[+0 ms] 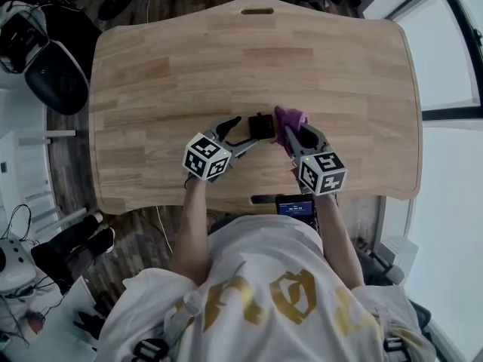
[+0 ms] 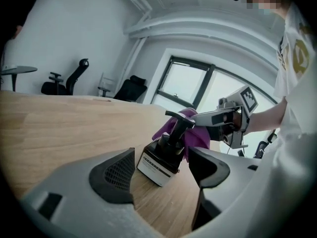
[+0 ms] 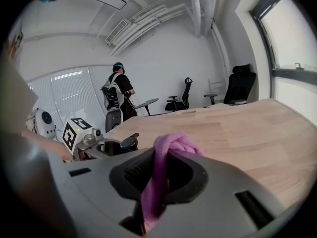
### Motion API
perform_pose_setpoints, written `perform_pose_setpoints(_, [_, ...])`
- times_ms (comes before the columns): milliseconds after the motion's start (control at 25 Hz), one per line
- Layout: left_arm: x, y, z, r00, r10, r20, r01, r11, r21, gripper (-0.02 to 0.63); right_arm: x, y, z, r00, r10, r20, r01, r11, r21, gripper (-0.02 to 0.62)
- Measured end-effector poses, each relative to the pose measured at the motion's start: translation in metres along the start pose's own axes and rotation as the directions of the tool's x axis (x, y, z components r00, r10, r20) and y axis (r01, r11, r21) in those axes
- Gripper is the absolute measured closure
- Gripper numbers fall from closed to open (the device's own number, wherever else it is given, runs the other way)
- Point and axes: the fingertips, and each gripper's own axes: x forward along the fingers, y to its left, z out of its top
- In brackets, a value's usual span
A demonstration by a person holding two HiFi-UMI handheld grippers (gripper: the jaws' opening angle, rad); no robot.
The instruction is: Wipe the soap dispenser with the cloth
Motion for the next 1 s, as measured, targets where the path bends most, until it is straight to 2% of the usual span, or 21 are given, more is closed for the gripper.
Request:
perform_pose_setpoints(320, [0.016,-0.003,-0.012,0.998,-0.059,-0.009,0.059,0.994,0.094,0.276,0.002,-0.003,-0.009,1.000,0.001,-0.022,0.000,1.000,0.018,0.542])
perform_pose_setpoints(520, [0.024,0.003,-0.009,1.000,-0.031,-0.002,0.031,0.981,0.190,0.255,0.004,-0.006,-0.008,1.000,0.022,-0.018,-0.021,0.996,0.081,0.543])
perform_pose_setpoints(800, [0.036,-0.002,-0.024,0.994,-0.063,-0.094,0.087,0.955,0.282,0.245,0.007,-0.014,-0.016,0.999,0.025,-0.039,-0.021,0.996,0.092,0.541])
perform_pose_setpoints(1000, [0.045,-0.005,-0.025,0.986,-0.086,-0.144,0.128,0.939,0.318,0.243,0.009,-0.016,-0.020,0.998,0.031,-0.052,-0.025,0.994,0.102,0.542])
